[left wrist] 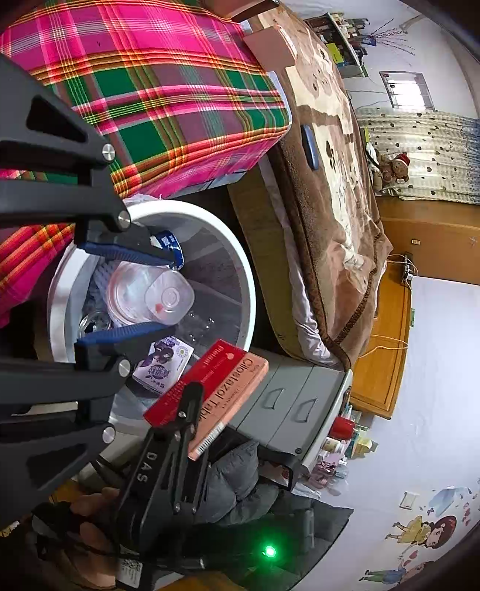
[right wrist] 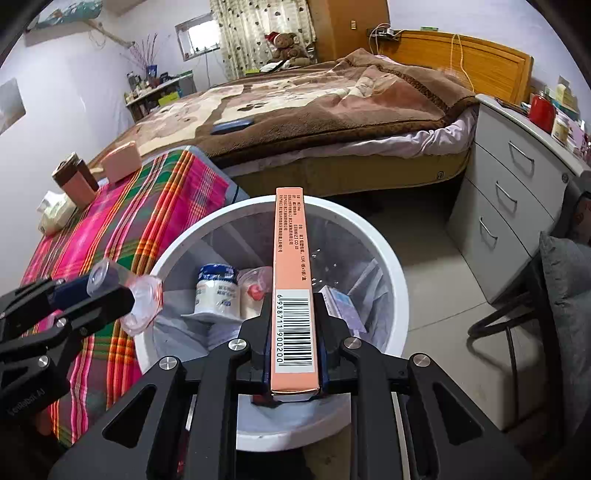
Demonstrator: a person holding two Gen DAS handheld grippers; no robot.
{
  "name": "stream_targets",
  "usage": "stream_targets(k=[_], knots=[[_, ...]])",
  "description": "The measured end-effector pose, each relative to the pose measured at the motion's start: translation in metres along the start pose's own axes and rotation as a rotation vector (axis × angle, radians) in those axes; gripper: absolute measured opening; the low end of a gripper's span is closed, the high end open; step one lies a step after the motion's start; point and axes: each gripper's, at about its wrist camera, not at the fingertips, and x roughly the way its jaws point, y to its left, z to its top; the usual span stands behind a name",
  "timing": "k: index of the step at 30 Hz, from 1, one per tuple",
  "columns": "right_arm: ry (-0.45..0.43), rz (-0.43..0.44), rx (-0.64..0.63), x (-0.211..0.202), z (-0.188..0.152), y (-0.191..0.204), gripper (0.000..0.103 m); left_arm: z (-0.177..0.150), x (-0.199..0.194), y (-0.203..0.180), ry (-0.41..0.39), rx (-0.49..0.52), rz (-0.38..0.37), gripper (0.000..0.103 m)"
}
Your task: Collect trash
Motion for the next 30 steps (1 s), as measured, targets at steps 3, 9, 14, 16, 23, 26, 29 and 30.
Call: stream_targets(k=[3, 9, 14, 16, 23, 26, 29, 30], knots=[[-0.018, 0.01, -0.002, -0.006, -0.004, -0.005, 0.023, 0.0, 0.0, 0.002, 0.004, -0.013, 0.002, 0.056], [-0.048, 0.049, 0.04, -0.015, -0.002, -0.008, 0.068, 0.0, -0.007, 0.004, -0.012, -0.023, 0.003, 0.056], [-0.102, 0.037, 0.036, -0.027, -0.003, -0.003, 0.068, -0.002, -0.023, 0.007, -0.038, -0.032, 0.018, 0.058], [-0.126, 0.023, 0.025, -0.035, -0.006, 0.003, 0.068, -0.005, -0.03, 0.01, -0.048, -0.039, 0.038, 0.058], [-0.221, -0.029, 0.01, -0.066, -0.021, 0.023, 0.068, -0.025, -0.073, 0.02, -0.111, -0.072, 0.163, 0.064], [-0.264, -0.035, 0.008, -0.083, -0.037, 0.035, 0.068, -0.036, -0.091, 0.025, -0.131, -0.091, 0.212, 0.064], [-0.306, -0.056, -0.011, -0.096, -0.048, 0.047, 0.068, -0.046, -0.108, 0.025, -0.153, -0.093, 0.293, 0.065], [-0.323, -0.063, -0.015, -0.102, -0.054, 0.052, 0.068, -0.05, -0.114, 0.025, -0.164, -0.093, 0.31, 0.066]])
